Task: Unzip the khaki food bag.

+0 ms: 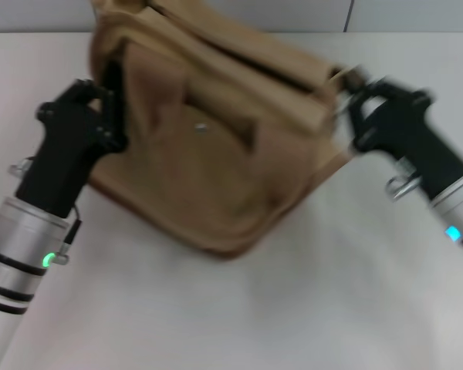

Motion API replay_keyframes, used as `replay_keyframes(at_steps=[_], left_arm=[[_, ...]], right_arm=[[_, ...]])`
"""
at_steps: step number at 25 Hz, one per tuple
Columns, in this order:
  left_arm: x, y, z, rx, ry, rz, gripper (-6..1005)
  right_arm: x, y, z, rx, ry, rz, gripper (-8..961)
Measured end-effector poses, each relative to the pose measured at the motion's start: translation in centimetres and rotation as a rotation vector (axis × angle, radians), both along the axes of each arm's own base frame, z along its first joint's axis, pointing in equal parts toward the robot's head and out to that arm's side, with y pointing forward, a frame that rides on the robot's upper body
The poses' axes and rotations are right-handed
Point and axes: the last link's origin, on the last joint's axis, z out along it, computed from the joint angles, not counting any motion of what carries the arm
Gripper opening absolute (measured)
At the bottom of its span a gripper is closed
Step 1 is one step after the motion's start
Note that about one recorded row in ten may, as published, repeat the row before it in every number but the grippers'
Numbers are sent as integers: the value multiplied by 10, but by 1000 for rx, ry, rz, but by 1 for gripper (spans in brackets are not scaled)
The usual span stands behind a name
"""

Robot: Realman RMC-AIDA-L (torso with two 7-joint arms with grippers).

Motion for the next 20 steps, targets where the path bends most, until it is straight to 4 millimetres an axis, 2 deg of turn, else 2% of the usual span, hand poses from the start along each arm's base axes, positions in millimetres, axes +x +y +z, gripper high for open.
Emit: replay_keyframes(at_steps=[1,5,10,11,15,17,19,20], left_arm=[[0,0,0,0,0,0,104],[7,6,-17,-103,55,-26,105],[10,10,-27,-168,79,-34,106],[10,10,-27,-168,79,-34,106],[8,7,-21,-145,76,-46,107],[6,6,-18,-134,75,-50,148],[2,1,-7,-92,67,-72,189],[-4,-3,5,-61,59,-95,210]], right_arm=[[0,0,0,0,0,0,63],[9,20,29,53,148,-79,70],[14,26,39,77,209,-118,91],[14,26,39,77,209,-118,135],[23,15,43,79,250,-134,311],[25,10,46,79,275,-126,348],[30,0,55,70,331,-99,386],[35,-10,65,44,367,-61,405]])
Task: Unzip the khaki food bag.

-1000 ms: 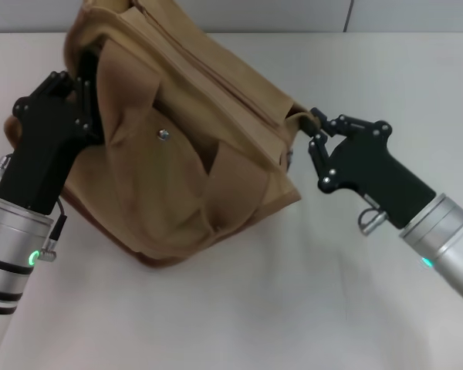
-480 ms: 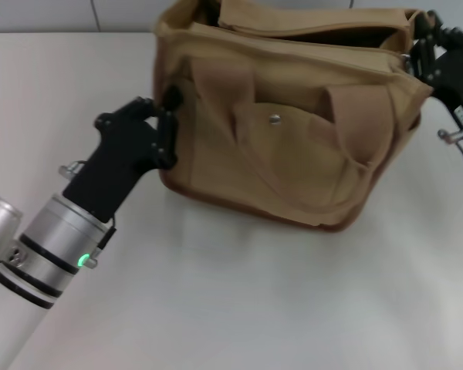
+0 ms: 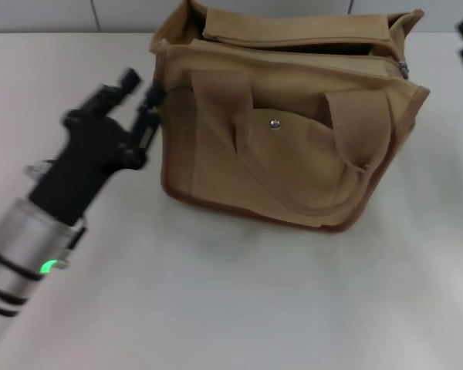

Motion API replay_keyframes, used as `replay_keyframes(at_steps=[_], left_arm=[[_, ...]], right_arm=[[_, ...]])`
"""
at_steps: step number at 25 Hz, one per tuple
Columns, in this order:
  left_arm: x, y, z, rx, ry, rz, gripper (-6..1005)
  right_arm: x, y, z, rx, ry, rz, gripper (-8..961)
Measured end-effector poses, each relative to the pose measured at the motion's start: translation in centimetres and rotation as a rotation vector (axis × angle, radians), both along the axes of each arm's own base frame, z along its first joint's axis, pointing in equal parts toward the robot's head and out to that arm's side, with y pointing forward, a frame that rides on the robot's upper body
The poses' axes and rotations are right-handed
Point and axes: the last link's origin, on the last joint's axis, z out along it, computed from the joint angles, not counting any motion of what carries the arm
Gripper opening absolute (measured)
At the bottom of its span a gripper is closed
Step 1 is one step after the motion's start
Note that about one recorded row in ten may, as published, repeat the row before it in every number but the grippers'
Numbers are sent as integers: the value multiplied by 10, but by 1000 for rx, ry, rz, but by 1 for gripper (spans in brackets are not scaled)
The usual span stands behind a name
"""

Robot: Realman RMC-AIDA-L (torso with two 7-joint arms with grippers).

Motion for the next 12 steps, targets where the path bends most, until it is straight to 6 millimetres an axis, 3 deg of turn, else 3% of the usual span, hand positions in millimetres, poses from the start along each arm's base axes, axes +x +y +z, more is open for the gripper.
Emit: replay_keyframes(at_steps=[1,4,5,7,9,10,12], left_arm=[[0,0,0,0,0,0,231],[-11,-7,24,-7,13,-86,292],[-16,-11,41,-102,64,-194,313],[-17,-13,47,-149,86,-232,381],[-19,-17,57,-284,155,-318,450],[-19,-21,63,-456,256,-414,484],[-18,-24,62,-558,310,-465,552]], right_arm=[[0,0,0,0,0,0,424],[5,-22,17,-101,-1,129,480],[3,-39,25,-216,-48,256,499],[2,-45,28,-276,-80,312,536],[-3,-61,27,-455,-176,468,604],[-6,-73,21,-624,-261,589,638],[-7,-76,19,-676,-289,626,706]])
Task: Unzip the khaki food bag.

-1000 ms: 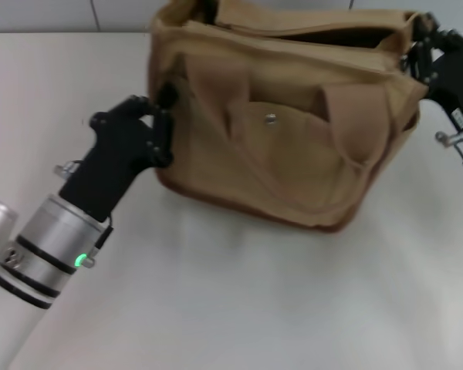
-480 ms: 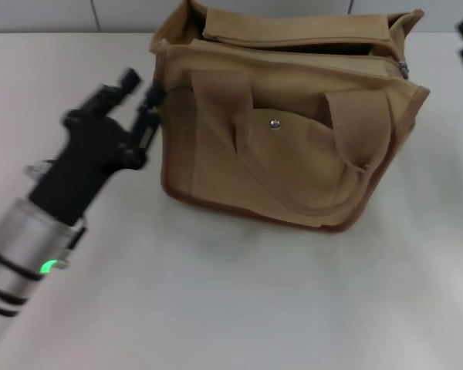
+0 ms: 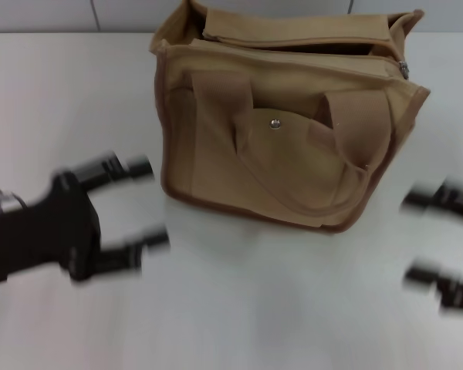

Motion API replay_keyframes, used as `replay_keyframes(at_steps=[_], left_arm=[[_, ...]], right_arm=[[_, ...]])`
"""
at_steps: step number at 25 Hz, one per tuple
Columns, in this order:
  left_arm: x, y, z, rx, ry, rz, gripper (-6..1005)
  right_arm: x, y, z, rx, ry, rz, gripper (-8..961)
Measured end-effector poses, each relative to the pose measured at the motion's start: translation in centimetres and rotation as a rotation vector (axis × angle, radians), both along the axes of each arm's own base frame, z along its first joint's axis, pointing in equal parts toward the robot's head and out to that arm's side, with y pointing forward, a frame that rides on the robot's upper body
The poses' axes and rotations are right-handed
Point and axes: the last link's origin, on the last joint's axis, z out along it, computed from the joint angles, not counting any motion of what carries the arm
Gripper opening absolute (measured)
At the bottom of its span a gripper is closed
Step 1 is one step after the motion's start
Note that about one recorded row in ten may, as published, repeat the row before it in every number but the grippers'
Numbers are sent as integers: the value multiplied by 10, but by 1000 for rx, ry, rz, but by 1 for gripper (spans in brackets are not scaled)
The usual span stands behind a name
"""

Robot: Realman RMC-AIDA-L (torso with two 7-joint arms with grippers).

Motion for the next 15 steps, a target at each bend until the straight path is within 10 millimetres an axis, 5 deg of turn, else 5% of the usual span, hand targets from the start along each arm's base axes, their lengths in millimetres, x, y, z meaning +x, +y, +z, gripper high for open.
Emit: replay_keyframes(at_steps=[7,15], left_arm=[[5,-1,-6,-94,51,-54,844],[11,3,-10,-107,48,-72,844]], right_arm=[[-7,-2,-29,-108,-112,75,758],[-15,5,-34,-120,-113,90,758]])
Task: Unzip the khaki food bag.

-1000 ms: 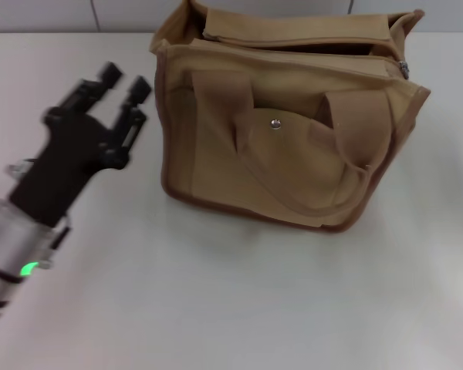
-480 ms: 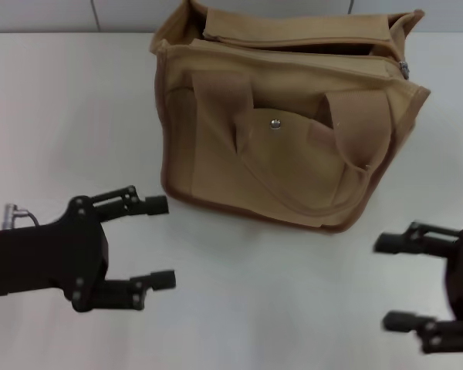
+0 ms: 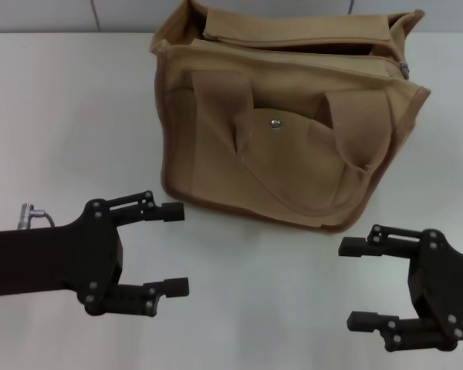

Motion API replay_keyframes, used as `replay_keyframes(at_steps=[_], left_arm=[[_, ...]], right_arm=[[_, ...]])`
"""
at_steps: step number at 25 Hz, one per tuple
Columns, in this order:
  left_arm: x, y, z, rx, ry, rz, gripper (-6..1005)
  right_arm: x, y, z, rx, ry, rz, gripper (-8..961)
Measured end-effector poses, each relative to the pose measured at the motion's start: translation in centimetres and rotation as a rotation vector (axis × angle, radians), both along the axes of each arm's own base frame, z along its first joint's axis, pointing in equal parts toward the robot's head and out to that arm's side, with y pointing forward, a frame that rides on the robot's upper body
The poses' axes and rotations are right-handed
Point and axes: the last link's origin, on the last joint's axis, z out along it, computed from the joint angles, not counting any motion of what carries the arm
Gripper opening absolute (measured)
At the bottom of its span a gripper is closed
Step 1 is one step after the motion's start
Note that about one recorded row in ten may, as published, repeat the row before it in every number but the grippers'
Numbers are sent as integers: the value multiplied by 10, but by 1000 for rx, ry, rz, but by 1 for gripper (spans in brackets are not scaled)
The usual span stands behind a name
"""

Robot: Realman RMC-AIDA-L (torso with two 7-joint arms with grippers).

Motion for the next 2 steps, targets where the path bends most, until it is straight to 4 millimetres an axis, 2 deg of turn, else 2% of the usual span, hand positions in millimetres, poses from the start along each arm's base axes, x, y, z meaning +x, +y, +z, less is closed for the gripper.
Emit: replay_keyframes(at_steps=[2], left_arm=[[3,3,0,-7,-2,-4,844]], right_arm=[[-2,2,3,-8,7,5,758]])
